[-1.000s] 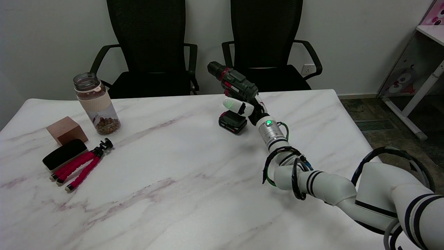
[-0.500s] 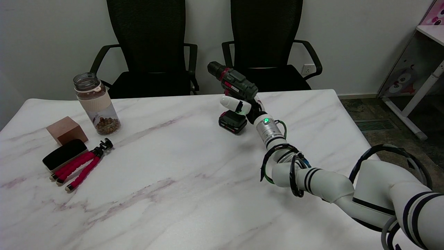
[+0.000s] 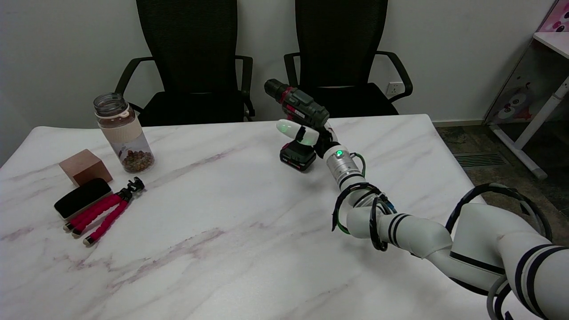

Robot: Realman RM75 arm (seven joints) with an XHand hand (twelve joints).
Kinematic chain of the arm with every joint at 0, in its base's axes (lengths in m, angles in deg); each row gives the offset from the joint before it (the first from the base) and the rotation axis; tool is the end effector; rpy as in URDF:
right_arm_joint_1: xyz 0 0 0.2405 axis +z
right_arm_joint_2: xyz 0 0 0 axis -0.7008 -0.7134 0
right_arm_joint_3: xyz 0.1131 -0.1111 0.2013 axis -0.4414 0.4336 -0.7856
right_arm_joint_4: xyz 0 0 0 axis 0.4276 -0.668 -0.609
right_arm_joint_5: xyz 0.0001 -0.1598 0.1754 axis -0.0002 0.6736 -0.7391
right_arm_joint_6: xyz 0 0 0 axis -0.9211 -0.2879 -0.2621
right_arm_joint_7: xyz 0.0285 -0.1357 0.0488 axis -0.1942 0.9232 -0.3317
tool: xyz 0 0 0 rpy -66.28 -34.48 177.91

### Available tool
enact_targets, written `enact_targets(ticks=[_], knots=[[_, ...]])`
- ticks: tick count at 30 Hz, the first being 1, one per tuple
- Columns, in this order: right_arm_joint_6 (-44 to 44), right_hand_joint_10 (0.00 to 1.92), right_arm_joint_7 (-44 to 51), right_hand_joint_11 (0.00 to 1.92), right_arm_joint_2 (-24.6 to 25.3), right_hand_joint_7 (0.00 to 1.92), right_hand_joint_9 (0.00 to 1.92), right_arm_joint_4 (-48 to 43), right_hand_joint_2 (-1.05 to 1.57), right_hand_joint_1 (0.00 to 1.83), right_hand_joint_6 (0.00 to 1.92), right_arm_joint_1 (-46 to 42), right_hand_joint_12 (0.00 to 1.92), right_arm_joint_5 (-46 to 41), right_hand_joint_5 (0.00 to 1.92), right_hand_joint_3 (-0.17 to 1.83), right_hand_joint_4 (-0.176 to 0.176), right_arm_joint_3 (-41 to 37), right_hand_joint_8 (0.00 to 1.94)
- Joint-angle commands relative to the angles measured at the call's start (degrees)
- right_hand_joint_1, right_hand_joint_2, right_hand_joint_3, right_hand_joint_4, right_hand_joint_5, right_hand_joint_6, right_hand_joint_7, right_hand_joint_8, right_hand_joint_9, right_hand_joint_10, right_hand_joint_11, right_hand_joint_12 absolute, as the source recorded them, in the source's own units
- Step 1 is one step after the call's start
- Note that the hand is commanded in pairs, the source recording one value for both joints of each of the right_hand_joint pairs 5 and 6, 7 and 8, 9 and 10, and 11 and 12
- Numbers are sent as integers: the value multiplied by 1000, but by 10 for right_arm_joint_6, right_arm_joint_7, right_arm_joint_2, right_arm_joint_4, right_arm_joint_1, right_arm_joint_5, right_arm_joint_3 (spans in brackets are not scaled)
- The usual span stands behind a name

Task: Pick up the power screwdriver.

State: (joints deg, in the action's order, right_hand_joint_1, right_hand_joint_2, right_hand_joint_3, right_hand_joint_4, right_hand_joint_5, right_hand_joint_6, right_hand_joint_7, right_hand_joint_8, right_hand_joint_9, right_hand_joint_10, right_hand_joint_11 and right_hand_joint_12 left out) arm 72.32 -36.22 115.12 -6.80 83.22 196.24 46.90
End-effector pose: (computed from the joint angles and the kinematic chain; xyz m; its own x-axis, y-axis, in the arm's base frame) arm -0.3391 -0.4853 0.2864 0.0467 0.0826 0.9955 -0.9984 -0.0294 0.0493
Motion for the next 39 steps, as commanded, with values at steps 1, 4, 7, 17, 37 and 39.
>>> enact_targets(ticks=[1, 4, 7, 17, 37, 39], knots=[[-4, 307, -2, 206, 3, 80, 307, 4, 23, 912, 80, -1, 206, -1, 80, 708, 97, -1, 80], [-4, 338, -3, 225, 3, 91, 338, 4, 110, 916, 91, -2, 225, -1, 91, 726, 94, -2, 91], [-4, 369, -4, 250, 3, 100, 369, 4, 172, 918, 100, -2, 250, -1, 100, 711, 89, -3, 100], [-16, 1016, -4, 773, 3, 122, 1016, 4, 260, 966, 122, -3, 773, -4, 122, 837, 78, -5, 122], [-17, 1611, 1, 1515, 3, 621, 1611, 2, 563, 931, 621, 4, 1515, -33, 621, 871, 101, -5, 621], [-15, 1626, 1, 1559, 3, 795, 1626, 3, 592, 943, 795, 4, 1559, -33, 795, 873, 103, -5, 795]])
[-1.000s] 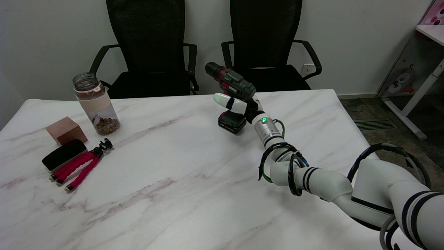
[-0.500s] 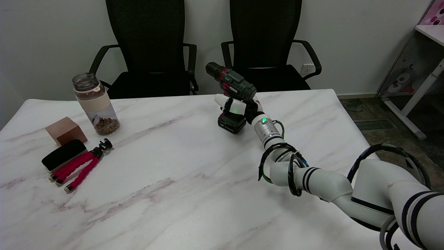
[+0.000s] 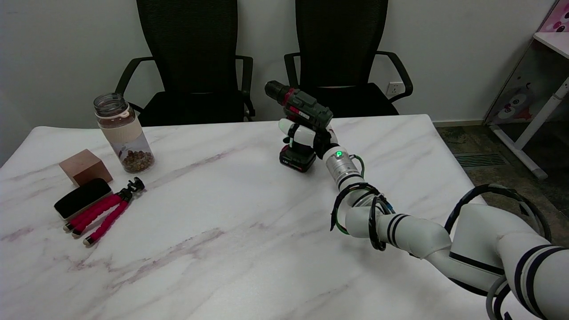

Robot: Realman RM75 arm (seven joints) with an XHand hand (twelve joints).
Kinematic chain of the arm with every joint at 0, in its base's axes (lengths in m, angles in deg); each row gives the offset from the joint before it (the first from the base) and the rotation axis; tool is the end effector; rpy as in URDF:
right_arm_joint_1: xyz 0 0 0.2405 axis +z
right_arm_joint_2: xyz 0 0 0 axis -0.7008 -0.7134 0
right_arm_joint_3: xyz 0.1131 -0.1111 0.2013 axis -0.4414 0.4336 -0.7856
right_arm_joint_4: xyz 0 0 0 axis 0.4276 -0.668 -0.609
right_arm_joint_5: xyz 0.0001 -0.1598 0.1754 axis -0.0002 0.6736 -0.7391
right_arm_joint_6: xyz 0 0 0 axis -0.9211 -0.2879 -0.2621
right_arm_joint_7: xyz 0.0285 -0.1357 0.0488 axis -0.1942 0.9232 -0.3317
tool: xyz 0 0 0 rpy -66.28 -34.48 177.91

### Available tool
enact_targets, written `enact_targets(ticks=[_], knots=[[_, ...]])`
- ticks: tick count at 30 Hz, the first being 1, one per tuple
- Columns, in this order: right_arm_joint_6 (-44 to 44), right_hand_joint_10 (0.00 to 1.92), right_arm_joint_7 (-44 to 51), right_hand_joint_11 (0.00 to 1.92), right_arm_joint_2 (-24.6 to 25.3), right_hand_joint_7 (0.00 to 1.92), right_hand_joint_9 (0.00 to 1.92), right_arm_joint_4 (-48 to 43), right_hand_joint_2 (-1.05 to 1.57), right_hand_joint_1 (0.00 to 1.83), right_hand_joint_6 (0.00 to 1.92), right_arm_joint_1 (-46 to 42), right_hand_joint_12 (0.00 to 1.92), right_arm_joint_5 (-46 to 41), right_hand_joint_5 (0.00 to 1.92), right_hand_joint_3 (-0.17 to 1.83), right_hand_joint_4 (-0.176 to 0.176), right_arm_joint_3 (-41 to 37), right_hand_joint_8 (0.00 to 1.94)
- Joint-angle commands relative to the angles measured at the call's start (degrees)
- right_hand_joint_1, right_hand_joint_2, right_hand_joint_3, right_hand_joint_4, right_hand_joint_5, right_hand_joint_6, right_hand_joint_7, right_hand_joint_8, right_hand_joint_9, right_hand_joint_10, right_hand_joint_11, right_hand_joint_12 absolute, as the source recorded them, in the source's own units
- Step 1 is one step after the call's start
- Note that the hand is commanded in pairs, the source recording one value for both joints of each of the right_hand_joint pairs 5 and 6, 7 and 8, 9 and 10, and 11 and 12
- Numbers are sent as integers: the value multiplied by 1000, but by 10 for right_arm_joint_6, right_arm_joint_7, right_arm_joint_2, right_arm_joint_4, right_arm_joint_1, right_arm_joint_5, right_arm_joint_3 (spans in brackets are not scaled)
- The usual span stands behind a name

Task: Pick up the power screwdriver.

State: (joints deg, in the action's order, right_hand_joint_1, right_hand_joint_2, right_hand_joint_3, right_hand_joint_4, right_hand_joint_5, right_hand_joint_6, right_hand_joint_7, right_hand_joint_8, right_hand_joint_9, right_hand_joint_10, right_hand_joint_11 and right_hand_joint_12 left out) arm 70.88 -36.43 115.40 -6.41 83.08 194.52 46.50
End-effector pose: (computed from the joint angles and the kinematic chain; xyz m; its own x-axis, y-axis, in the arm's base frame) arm -0.3430 -0.4853 0.2846 0.0082 0.0922 0.9957 -1.0000 -0.0048 0.0087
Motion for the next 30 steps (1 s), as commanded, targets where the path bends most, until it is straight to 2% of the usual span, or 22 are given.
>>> enact_targets(ticks=[1, 3, 4, 5, 6, 12, 13, 14, 15, 17, 18, 19, 20, 21, 22, 23, 30], knots=[[1, 1639, 3, 1601, 0, 858, 1639, 1, 603, 949, 858, 5, 1601, -16, 858, 874, 103, -1, 858], [3, 1648, 1, 1651, 0, 886, 1648, 1, 610, 950, 886, 5, 1651, -16, 886, 872, 101, -1, 886], [3, 1670, 0, 1792, 0, 967, 1670, 2, 627, 955, 967, 5, 1792, -16, 967, 864, 96, -1, 967], [3, 1671, 0, 1833, 0, 1003, 1671, 3, 630, 955, 1003, 6, 1833, -16, 1003, 863, 85, -1, 1003], [3, 1671, 0, 1846, 0, 1022, 1671, 3, 632, 939, 1022, 6, 1846, -16, 1022, 861, 99, -1, 1022], [3, 1665, 0, 1897, 0, 1048, 1665, 5, 622, 930, 1048, 11, 1897, -16, 1048, 872, 110, -1, 1048], [3, 1667, 0, 1906, 1, 1051, 1667, 7, 616, 934, 1051, 12, 1906, -16, 1051, 883, 91, -1, 1051], [3, 1677, 0, 1915, 1, 1067, 1677, 10, 616, 927, 1067, 12, 1915, -16, 1067, 896, 36, -1, 1067], [3, 1689, 0, 1919, 1, 1088, 1689, 12, 616, 915, 1088, 13, 1919, -16, 1088, 906, 1, -1, 1088], [3, 1725, 3, 1920, 0, 1128, 1725, 18, 610, 906, 1128, 14, 1920, -16, 1128, 926, -7, -1, 1128], [4, 1749, 3, 1920, -1, 1156, 1749, 22, 613, 885, 1156, 14, 1920, -16, 1156, 928, -22, -1, 1156], [4, 1774, 3, 1920, -4, 1190, 1774, 28, 618, 876, 1190, 14, 1920, -16, 1190, 926, -55, -1, 1190], [5, 1795, 3, 1920, -5, 1225, 1795, 32, 617, 874, 1225, 14, 1920, -15, 1225, 923, -120, -1, 1225], [5, 1824, 3, 1920, -6, 1284, 1824, 38, 615, 863, 1284, 14, 1920, -13, 1284, 914, -140, -1, 1284], [6, 1839, 3, 1920, -9, 1330, 1839, 44, 613, 856, 1330, 14, 1920, -11, 1330, 909, -120, -1, 1330], [6, 1853, 3, 1920, -10, 1406, 1853, 46, 605, 844, 1406, 14, 1920, -11, 1406, 914, -26, -1, 1406], [9, 1920, 3, 1920, -16, 1660, 1920, 74, 426, 810, 1660, 15, 1920, -8, 1660, 978, 11, 3, 1660]])
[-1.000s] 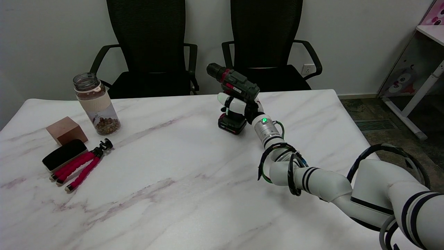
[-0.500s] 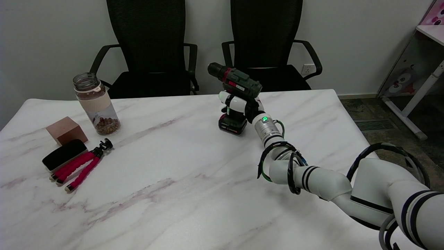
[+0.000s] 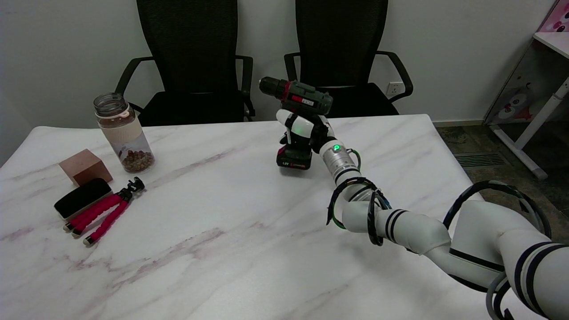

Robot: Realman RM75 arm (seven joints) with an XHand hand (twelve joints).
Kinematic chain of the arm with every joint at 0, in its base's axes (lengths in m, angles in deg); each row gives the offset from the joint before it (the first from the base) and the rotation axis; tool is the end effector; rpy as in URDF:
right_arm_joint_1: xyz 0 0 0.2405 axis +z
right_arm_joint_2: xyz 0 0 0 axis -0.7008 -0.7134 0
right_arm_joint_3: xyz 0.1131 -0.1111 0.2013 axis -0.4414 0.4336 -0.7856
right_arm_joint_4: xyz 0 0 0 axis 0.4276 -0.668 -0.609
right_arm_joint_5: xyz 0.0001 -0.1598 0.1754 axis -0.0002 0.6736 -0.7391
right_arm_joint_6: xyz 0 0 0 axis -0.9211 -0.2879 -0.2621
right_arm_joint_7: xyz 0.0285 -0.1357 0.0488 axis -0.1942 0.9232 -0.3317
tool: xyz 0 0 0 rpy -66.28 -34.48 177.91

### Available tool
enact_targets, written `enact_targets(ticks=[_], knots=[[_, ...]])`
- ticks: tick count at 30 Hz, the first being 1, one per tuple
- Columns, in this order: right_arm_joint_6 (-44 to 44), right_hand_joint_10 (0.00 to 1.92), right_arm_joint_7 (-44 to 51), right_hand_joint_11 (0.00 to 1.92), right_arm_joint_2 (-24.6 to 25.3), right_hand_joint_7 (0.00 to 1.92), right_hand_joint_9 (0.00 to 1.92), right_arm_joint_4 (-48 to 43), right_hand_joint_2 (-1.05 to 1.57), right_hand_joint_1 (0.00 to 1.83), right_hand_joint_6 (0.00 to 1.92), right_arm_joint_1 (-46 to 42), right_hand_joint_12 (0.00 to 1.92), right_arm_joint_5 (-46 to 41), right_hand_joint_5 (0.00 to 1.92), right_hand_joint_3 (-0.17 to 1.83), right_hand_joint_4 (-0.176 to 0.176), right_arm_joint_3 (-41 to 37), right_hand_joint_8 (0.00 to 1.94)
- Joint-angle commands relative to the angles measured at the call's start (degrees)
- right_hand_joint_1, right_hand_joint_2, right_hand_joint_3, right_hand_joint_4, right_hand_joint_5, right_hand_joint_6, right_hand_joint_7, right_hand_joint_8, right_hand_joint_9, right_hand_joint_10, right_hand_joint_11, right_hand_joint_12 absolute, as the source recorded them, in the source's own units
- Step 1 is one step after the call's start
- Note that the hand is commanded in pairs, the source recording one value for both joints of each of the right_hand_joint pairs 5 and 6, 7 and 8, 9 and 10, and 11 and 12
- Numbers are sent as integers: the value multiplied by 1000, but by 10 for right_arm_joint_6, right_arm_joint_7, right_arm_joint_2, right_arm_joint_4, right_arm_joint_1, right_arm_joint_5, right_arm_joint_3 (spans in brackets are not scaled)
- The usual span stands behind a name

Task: Pick up the power screwdriver.

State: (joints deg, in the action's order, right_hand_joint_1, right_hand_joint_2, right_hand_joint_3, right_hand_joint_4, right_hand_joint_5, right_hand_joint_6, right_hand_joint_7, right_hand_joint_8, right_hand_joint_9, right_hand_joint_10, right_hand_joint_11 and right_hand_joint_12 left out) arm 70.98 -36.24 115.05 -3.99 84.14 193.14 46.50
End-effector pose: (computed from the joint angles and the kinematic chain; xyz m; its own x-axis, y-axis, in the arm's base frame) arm -0.3263 -0.4939 0.2782 -0.0299 0.0846 0.9960 -0.9987 -0.0442 -0.0263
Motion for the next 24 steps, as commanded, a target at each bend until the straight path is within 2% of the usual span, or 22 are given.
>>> enact_targets(ticks=[1, 2, 3, 6, 10, 14, 24], knots=[[9, 1920, 1, 1920, -14, 1701, 1920, 54, 418, 806, 1701, 4, 1920, 5, 1701, 982, 16, 3, 1701], [11, 1920, 1, 1920, -15, 1770, 1920, 58, 415, 804, 1770, 4, 1920, 5, 1770, 969, 129, 4, 1770], [14, 1920, 1, 1920, -19, 1809, 1920, 64, 410, 803, 1809, 4, 1920, 6, 1809, 965, 176, 5, 1809], [20, 1920, 2, 1920, -25, 1870, 1920, 86, 415, 791, 1870, 5, 1920, 10, 1870, 957, 176, 5, 1870], [25, 1920, 6, 1920, -34, 1920, 1920, 111, 501, 774, 1920, 9, 1920, 29, 1920, 847, 176, 4, 1920], [27, 1920, 60, 1920, -41, 1920, 1920, 145, 606, 770, 1920, 11, 1920, 29, 1920, 797, 176, -1, 1920], [40, 1920, 90, 1920, -67, 1920, 1920, 207, 714, 792, 1920, 33, 1920, 27, 1920, 836, 176, -11, 1920]])
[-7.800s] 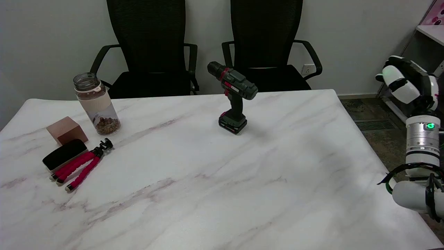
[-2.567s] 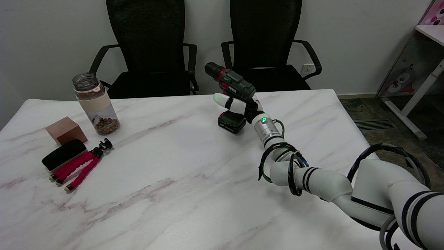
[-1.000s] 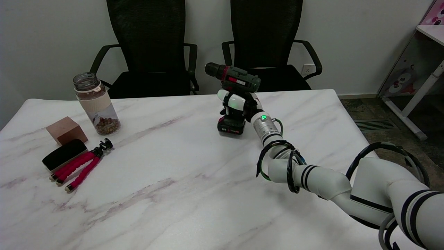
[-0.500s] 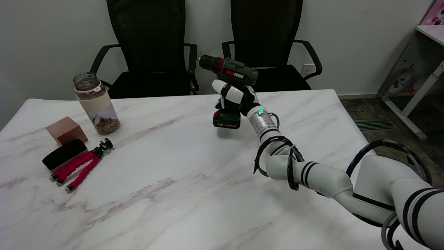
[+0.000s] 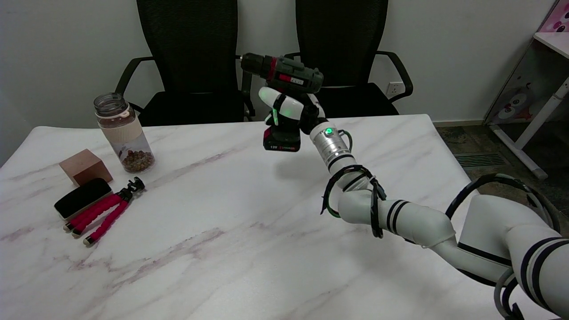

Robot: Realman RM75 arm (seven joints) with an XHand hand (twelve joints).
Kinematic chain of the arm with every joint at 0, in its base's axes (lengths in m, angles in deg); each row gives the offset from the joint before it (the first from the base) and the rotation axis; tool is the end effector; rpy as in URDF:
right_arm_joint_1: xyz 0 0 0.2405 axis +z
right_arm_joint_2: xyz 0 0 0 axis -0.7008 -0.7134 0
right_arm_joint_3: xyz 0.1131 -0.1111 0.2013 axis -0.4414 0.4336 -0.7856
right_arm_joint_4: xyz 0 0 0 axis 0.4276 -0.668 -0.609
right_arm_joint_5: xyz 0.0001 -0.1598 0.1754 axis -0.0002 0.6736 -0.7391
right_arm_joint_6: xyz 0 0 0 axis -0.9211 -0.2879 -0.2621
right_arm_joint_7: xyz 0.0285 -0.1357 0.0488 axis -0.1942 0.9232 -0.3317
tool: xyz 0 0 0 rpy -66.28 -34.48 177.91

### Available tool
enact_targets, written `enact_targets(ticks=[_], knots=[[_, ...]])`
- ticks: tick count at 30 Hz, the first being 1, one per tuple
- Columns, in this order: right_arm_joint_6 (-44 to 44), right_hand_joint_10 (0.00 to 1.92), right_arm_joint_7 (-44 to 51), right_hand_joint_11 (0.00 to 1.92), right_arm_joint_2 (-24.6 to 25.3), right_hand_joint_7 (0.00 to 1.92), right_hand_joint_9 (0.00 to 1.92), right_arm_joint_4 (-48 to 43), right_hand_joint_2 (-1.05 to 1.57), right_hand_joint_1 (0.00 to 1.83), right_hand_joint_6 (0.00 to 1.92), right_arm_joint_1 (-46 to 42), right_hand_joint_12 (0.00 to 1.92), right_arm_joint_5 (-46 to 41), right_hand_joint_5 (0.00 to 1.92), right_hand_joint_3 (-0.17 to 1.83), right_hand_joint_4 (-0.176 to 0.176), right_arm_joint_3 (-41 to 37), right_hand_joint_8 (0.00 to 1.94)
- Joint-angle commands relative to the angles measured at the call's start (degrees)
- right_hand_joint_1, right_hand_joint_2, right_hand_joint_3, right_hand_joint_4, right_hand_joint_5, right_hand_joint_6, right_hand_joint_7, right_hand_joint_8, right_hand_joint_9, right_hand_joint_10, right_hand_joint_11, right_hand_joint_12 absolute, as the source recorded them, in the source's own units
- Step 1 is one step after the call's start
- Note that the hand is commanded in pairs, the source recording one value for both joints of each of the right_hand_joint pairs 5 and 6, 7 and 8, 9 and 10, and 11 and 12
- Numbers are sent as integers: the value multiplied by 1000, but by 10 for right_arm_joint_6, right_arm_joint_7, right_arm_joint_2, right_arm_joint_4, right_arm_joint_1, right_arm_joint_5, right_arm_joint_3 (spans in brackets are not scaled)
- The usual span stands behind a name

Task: Pick up the power screwdriver.

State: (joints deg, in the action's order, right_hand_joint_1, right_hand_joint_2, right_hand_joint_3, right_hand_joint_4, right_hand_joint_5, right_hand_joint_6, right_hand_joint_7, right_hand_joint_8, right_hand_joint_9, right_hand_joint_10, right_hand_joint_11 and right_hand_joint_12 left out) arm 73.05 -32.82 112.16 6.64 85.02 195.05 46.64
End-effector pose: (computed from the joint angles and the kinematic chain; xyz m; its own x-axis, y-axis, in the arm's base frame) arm -0.2744 -0.5030 0.2523 -0.0114 -0.0064 0.9999 -0.9812 -0.1925 -0.0124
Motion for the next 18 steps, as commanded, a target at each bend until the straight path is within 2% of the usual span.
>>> enact_targets(ticks=[1, 12, 18], knots=[[19, 1920, 56, 1920, -43, 1920, 1920, 107, 720, 793, 1920, 26, 1920, 8, 1920, 840, 176, -13, 1920], [19, 1920, 56, 1920, -107, 1920, 1920, 200, 789, 809, 1920, 38, 1920, 7, 1920, 881, 176, -31, 1920], [19, 1920, 56, 1920, -120, 1730, 1920, 223, 783, 824, 1730, 32, 1920, 8, 1730, 899, 176, -39, 1730]])
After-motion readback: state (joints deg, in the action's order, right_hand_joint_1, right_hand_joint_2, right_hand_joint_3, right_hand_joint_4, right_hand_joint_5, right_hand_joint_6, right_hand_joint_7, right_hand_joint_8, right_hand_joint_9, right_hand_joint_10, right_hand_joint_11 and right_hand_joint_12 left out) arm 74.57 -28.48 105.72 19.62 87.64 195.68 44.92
